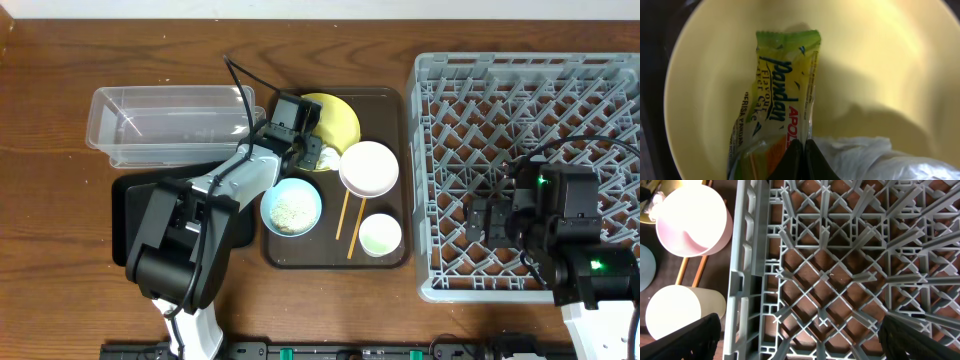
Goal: Sort waste into correct bins and load items into the dishwasher rack
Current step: 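Lift the wrapper with the left gripper and drop it into the clear bin, then grasp the white tissue on the yellow plate and drop it in the bin, then grasp the light-blue rice bowl with the left gripper and lift it, then tip the blue bowl over the black tray to pour out the rice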
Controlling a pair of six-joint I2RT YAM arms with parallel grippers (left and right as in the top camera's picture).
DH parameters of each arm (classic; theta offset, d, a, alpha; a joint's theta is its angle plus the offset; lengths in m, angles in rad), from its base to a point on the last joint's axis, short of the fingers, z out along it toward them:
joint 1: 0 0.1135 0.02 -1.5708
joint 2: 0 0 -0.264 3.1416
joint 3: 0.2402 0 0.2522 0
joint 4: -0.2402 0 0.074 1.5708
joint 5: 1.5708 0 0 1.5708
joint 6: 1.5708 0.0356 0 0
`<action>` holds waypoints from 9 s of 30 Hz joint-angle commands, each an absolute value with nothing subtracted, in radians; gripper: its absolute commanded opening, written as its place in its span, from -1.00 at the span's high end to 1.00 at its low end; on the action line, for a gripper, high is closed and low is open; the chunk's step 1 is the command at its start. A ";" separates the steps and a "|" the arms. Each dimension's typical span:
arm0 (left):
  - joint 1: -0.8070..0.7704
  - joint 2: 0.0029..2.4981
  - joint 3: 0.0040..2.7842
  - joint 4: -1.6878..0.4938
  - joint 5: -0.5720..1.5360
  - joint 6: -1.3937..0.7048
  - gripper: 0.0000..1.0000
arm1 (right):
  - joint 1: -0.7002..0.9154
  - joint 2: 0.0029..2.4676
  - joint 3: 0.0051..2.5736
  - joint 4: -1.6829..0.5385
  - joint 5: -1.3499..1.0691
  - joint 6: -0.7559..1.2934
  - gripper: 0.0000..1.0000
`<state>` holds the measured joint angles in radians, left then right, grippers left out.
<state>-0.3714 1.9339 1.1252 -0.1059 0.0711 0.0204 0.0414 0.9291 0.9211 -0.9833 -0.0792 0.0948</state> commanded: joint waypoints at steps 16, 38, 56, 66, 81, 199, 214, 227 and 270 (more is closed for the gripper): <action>-0.253 1.502 1.137 -0.251 0.026 -0.103 0.88 | 0.026 0.929 0.941 -0.984 -0.088 0.101 -0.99; -0.024 1.554 1.135 -0.207 0.078 -0.487 -0.03 | 0.026 0.928 0.941 -0.988 -0.088 0.101 -0.99; -0.347 1.720 1.134 -0.212 0.183 -0.052 -0.29 | 0.026 0.929 0.941 -0.988 -0.088 0.101 -0.99; -0.417 1.913 1.134 -0.156 0.184 -0.052 -0.31 | 0.026 0.929 0.941 -0.988 -0.088 0.101 -0.98; -0.395 1.892 1.144 -0.125 0.164 -0.053 0.88 | 0.026 0.929 0.941 -0.988 -0.087 0.101 -0.99; 0.271 1.582 1.060 -0.887 1.044 0.191 0.88 | 0.026 0.929 0.941 -1.031 -0.087 0.101 -0.99; 0.505 1.798 1.055 -1.077 1.428 0.372 0.88 | 0.026 0.929 0.941 -1.033 -0.087 0.101 -0.99; 0.606 1.798 1.055 -1.217 1.559 0.305 0.88 | 0.026 0.929 0.941 -1.036 -0.087 0.101 -0.98; 0.670 1.796 1.056 -1.083 1.565 0.340 0.88 | 0.026 0.929 0.941 -1.041 -0.087 0.101 -0.99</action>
<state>0.6678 1.7935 1.0584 -1.0901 1.5364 0.2821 0.0414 0.9291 0.9215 -1.0393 -0.0792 0.0952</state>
